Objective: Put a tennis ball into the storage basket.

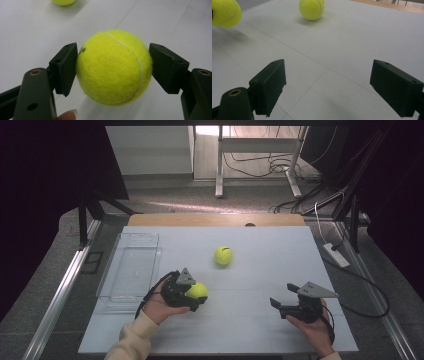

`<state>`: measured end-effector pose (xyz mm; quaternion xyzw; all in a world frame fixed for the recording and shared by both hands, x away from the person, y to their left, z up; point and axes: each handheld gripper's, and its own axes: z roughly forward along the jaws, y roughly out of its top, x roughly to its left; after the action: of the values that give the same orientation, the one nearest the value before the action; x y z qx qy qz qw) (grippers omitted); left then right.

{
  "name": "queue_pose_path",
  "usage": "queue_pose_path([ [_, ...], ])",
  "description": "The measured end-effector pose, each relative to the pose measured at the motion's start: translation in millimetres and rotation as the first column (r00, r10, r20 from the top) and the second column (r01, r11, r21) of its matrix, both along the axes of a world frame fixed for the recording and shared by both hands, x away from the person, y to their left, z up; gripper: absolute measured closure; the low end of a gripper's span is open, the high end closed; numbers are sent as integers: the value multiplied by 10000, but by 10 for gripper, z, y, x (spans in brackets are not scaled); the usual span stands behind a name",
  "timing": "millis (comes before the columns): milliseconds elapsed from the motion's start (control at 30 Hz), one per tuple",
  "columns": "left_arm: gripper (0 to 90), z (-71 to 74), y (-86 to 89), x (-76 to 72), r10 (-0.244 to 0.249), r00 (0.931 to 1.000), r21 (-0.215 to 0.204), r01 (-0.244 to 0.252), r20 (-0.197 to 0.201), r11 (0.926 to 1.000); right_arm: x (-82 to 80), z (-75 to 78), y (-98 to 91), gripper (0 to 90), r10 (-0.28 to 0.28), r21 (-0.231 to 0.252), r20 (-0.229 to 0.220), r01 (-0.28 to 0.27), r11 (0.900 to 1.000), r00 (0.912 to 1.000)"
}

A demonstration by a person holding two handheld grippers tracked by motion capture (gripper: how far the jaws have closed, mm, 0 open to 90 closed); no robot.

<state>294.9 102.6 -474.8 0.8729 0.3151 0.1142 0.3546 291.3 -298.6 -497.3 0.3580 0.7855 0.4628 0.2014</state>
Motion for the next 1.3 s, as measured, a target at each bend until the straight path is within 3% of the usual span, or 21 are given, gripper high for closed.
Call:
queue_pose_path([
  [333, 273, 69, 62, -22, 176, 9992, -445, -160, 372, 9989, -1, 0, -2, 130, -1, 6, 11, 1, 10000, 10000],
  [433, 273, 112, 85, -37, 68, 9996, -995, -41, 264, 9950, -2, -1, 0, 130, 8, -5, 0, -8, 10000, 10000],
  [533, 273, 165, 89, -62, 146, 9982, -911, -92, 584, 9958, -1, -1, 0, 130, 8, -7, -6, -8, 10000, 10000],
  [667, 274, 210, 115, -84, 226, 9965, -1105, -136, 803, 9938, -1, -1, -1, 130, 0, -7, 2, 0, 10000, 10000],
  [900, 273, 207, 119, -85, 271, 9953, -1154, -163, 932, 9932, -1, -1, -2, 131, -11, -6, 9, 11, 10000, 10000],
  [1300, 273, 276, 198, -102, 599, 9895, -1630, -380, 1318, 9859, -1, 1, 0, 132, -23, 2, 28, 23, 10000, 10000],
])
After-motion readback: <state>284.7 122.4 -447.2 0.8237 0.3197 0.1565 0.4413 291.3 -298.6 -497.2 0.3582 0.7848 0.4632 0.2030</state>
